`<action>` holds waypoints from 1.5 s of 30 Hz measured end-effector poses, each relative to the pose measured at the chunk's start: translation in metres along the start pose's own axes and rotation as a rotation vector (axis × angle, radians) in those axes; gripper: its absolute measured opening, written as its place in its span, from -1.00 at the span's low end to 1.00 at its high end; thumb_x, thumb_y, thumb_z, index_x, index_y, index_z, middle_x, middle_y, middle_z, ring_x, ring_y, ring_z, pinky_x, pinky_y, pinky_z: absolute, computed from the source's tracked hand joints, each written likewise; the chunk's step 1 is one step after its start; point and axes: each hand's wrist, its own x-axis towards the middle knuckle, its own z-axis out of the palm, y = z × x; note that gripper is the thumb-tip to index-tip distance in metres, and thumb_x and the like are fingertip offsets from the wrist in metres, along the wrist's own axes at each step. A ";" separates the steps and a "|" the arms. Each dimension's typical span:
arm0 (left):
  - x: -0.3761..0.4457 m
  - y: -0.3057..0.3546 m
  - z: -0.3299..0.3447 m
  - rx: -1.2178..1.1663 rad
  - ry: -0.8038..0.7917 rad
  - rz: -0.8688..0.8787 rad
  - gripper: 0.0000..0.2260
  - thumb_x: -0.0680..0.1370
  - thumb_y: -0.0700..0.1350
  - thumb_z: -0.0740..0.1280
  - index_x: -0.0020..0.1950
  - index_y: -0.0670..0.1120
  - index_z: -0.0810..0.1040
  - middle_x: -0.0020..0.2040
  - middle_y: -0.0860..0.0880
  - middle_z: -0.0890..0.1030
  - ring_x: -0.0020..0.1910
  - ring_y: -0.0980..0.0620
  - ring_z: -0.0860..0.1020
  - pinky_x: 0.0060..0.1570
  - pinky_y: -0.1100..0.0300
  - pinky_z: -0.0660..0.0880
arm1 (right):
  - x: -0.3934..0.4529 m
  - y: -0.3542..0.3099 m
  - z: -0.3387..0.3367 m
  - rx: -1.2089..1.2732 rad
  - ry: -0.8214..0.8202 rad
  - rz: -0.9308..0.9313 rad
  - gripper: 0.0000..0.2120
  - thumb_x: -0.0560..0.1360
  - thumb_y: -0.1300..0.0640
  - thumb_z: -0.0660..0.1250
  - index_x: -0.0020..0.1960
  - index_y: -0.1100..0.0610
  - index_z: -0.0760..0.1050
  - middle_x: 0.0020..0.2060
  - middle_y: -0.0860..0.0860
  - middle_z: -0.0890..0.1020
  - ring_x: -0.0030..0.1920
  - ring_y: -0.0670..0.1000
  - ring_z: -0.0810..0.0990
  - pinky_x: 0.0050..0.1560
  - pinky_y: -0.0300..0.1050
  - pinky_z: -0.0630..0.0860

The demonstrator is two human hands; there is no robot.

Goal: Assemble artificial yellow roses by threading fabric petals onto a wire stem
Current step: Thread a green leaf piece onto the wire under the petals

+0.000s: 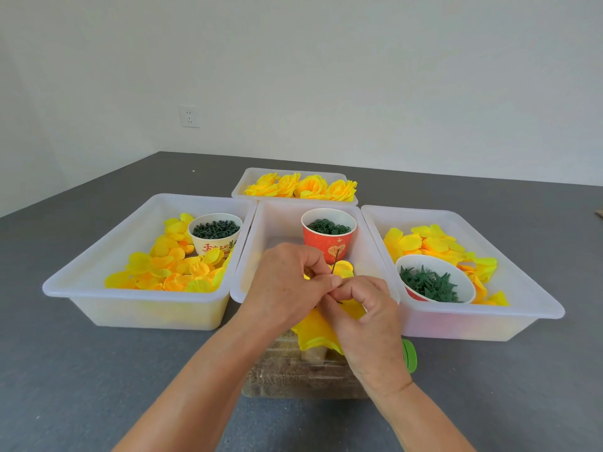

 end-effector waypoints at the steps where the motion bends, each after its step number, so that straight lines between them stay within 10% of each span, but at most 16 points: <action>1: 0.001 0.001 0.000 0.006 0.002 -0.008 -0.84 0.38 -0.11 0.48 -0.38 -0.04 0.59 -0.38 0.10 0.58 -0.32 0.20 0.48 -0.30 0.33 0.39 | 0.000 -0.003 0.000 -0.025 0.012 0.011 -0.78 0.29 0.14 0.54 -0.39 -0.06 0.52 -0.37 -0.16 0.57 -0.07 -0.17 0.45 -0.09 -0.41 0.33; 9: -0.001 0.006 -0.002 0.013 0.005 -0.007 -0.82 0.38 -0.14 0.49 -0.40 -0.08 0.57 -0.46 0.12 0.50 -0.43 0.29 0.42 -0.40 0.46 0.32 | -0.008 -0.022 0.004 -0.291 0.230 0.014 -0.77 0.19 0.01 0.56 -0.44 0.06 0.54 -0.39 -0.07 0.55 -0.12 0.08 0.44 -0.11 0.10 0.41; 33: -0.001 0.002 -0.001 -0.019 0.019 0.004 -0.73 0.37 -0.16 0.50 -0.42 0.06 0.47 -0.29 0.14 0.52 -0.18 0.14 0.50 -0.15 0.29 0.38 | -0.016 -0.011 0.028 -0.238 0.396 -0.149 -0.72 0.24 0.36 0.54 -0.43 0.19 0.45 -0.44 0.01 0.52 -0.26 0.11 0.44 -0.31 0.11 0.42; 39: 0.001 0.003 -0.006 -0.049 -0.027 0.002 -0.80 0.36 -0.15 0.50 -0.42 0.00 0.54 -0.35 0.16 0.54 -0.29 0.28 0.48 -0.30 0.47 0.34 | -0.008 -0.018 0.010 -0.087 0.091 0.227 -0.84 0.36 0.07 0.47 -0.34 0.04 0.54 -0.39 -0.13 0.57 -0.19 -0.01 0.53 -0.12 0.01 0.48; 45: -0.012 -0.004 -0.009 -0.171 -0.071 -0.043 -0.88 0.34 -0.16 0.53 -0.27 0.03 0.63 -0.28 0.09 0.64 -0.24 0.23 0.55 -0.19 0.35 0.47 | 0.017 -0.018 -0.022 0.288 -0.315 0.404 -0.83 0.33 0.26 0.48 -0.34 0.02 0.67 -0.34 -0.01 0.69 -0.30 -0.11 0.61 -0.19 -0.15 0.53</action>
